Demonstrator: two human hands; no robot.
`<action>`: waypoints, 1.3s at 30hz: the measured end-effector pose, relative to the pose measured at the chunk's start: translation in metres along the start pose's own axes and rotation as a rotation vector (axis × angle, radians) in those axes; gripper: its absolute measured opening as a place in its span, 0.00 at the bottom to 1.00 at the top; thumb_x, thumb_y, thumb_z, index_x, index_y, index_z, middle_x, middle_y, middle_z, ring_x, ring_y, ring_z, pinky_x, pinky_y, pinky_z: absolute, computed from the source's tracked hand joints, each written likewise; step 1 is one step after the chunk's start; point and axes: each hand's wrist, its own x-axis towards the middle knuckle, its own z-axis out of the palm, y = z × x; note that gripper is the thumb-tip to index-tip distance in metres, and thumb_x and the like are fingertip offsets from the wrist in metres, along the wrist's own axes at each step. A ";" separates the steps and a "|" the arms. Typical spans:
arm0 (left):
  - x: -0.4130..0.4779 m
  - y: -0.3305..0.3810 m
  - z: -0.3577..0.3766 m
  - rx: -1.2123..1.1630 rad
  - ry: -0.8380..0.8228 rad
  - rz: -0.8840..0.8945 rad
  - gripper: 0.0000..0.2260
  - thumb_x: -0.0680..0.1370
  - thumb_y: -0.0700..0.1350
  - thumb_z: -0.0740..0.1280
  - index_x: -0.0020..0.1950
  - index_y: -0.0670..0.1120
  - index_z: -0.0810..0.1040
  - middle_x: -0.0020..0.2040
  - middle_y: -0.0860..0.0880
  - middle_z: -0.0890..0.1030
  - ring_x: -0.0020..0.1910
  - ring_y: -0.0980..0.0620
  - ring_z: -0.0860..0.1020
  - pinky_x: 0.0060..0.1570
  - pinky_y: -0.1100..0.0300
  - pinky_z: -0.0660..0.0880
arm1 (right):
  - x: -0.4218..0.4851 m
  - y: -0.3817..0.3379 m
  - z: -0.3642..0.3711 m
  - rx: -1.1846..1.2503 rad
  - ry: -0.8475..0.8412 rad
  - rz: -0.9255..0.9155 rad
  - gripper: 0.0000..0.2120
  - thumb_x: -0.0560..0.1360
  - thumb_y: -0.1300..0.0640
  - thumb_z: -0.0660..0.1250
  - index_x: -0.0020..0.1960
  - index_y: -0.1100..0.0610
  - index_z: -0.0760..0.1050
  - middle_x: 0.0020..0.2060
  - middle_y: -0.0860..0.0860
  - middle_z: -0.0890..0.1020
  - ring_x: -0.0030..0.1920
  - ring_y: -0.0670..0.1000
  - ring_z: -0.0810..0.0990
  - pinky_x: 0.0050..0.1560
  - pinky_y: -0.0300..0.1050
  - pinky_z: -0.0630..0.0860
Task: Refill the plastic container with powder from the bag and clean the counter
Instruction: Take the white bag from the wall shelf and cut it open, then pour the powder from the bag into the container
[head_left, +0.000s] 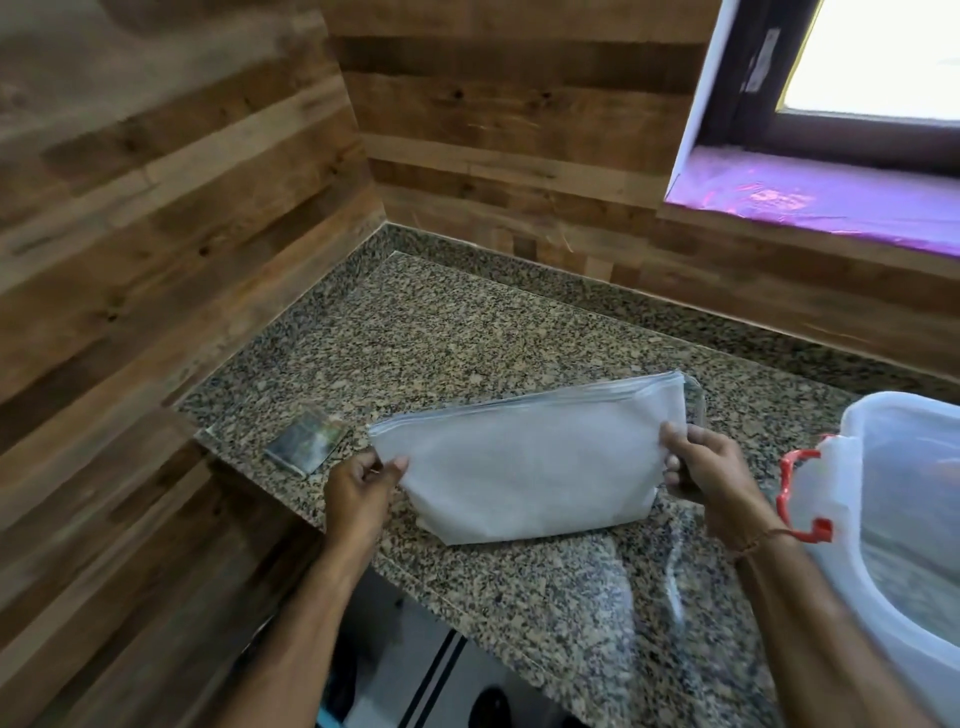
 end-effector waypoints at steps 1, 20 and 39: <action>0.003 0.001 -0.001 0.013 0.019 0.011 0.06 0.78 0.42 0.73 0.54 0.46 0.85 0.47 0.50 0.88 0.48 0.51 0.86 0.41 0.66 0.78 | -0.002 0.001 -0.001 0.020 0.001 0.031 0.10 0.82 0.53 0.68 0.43 0.55 0.75 0.28 0.50 0.74 0.25 0.47 0.72 0.27 0.38 0.71; 0.018 0.013 -0.038 -0.438 -0.331 -0.380 0.23 0.77 0.62 0.68 0.56 0.42 0.80 0.48 0.35 0.86 0.40 0.45 0.87 0.40 0.54 0.84 | 0.004 0.025 -0.008 0.126 -0.055 0.199 0.34 0.68 0.30 0.69 0.41 0.64 0.78 0.39 0.68 0.82 0.33 0.60 0.83 0.43 0.53 0.82; 0.051 -0.007 -0.009 -0.130 -0.825 -0.811 0.27 0.80 0.64 0.61 0.69 0.45 0.76 0.59 0.33 0.83 0.56 0.35 0.84 0.48 0.43 0.84 | 0.002 -0.006 0.022 -0.586 -0.067 0.439 0.41 0.58 0.29 0.80 0.56 0.59 0.81 0.45 0.59 0.86 0.43 0.59 0.85 0.41 0.49 0.82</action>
